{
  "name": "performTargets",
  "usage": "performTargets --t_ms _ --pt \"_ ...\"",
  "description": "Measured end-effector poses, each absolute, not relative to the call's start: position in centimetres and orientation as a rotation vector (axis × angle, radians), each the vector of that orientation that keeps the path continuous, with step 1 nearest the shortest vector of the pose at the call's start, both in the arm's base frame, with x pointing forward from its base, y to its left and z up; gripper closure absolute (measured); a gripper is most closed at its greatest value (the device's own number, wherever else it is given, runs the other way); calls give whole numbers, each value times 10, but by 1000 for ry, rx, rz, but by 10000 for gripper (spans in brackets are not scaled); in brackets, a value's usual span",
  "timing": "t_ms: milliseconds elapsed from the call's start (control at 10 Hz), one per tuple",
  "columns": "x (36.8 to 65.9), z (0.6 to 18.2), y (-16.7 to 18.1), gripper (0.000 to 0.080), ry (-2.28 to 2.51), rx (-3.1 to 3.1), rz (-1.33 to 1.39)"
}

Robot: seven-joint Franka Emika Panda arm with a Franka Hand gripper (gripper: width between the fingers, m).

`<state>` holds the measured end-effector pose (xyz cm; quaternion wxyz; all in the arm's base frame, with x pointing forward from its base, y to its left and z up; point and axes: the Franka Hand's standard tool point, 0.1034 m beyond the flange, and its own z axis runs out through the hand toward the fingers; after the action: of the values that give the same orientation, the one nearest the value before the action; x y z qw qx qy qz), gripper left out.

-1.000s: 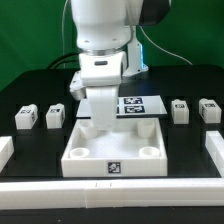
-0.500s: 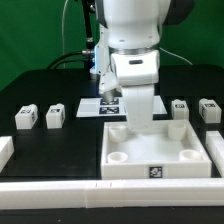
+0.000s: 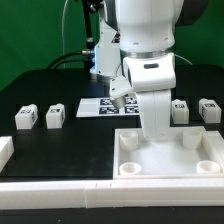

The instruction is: Assemble one leg

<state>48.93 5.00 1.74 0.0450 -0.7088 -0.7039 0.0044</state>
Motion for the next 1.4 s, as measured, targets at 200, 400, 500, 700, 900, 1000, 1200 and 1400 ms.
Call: performTargets --t_ms 200,400,500,700,900,1000,1200,1400 --pt "489 17 50 735 -2114 -2188 34" --pt "488 15 48 735 -2104 -2201 27" --pt "487 15 48 547 -2099 -2206 29" --pt "487 15 50 411 -2091 -2214 27" --pt "486 15 51 176 -2090 -2218 23" --pt "486 15 51 176 -2086 -2221 24" --pt "485 15 52 155 -2076 -2229 24" --pt "482 32 55 150 -2057 -2270 12"
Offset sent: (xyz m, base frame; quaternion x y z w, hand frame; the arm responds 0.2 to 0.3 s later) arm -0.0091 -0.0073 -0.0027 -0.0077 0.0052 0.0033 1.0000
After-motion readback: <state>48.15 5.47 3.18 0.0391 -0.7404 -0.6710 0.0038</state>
